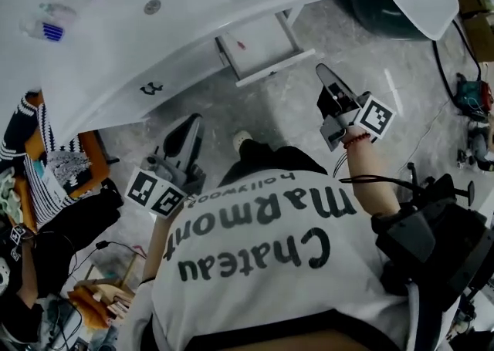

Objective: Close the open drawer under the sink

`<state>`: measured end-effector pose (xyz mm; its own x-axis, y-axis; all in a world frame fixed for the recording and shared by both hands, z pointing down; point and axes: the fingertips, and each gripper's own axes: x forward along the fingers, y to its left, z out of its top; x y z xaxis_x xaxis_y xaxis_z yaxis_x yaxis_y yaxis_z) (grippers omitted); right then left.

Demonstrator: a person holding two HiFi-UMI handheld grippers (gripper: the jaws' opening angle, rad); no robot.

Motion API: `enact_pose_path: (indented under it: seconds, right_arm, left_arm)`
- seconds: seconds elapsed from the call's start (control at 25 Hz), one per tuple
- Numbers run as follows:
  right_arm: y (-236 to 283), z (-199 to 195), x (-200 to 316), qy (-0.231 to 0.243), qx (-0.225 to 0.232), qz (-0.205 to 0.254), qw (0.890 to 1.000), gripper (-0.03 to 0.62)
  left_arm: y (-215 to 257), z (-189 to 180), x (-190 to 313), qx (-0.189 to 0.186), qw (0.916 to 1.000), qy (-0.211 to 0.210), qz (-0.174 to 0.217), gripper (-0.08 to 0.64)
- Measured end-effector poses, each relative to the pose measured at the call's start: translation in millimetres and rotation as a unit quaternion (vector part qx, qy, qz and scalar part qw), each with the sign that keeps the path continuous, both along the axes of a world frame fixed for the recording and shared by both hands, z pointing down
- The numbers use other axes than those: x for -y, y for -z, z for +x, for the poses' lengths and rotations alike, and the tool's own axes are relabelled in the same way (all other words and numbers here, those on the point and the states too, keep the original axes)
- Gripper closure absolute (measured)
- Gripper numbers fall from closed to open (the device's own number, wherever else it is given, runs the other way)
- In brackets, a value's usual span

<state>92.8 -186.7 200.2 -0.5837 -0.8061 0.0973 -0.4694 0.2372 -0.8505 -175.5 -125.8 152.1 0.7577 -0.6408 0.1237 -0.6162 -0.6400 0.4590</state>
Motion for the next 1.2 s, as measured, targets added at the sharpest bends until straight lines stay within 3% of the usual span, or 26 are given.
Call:
enact_pose_path:
  seconds: [0.2, 0.44, 0.68, 0.96, 1.2]
  right_arm:
    - [-41, -25, -9, 0.024, -0.017, -0.037, 0.999, 0.578]
    - [-90, -27, -10, 0.035, -0.035, -0.063, 0.997, 0.578]
    - [-136, -39, -8, 0.049, -0.036, -0.078, 0.995, 0.578]
    - [-185, -43, -15, 0.095, -0.029, -0.069, 0.993, 0.578]
    - [-239, -40, -17, 0.122, -0.038, -0.052, 0.99, 0.578]
  left_arm:
    - [-36, -13, 6, 0.006, 0.9995, -0.005, -0.03, 0.552]
    - [-85, -6, -5, 0.014, 0.9966, -0.018, -0.079, 0.552]
    - [-129, -1, -7, 0.016, 0.9943, -0.004, -0.105, 0.552]
    - [-166, 35, -23, 0.014, 0.997, 0.012, -0.075, 0.552]
    - [-221, 46, -19, 0.018, 0.9973, 0.064, -0.031, 0.552]
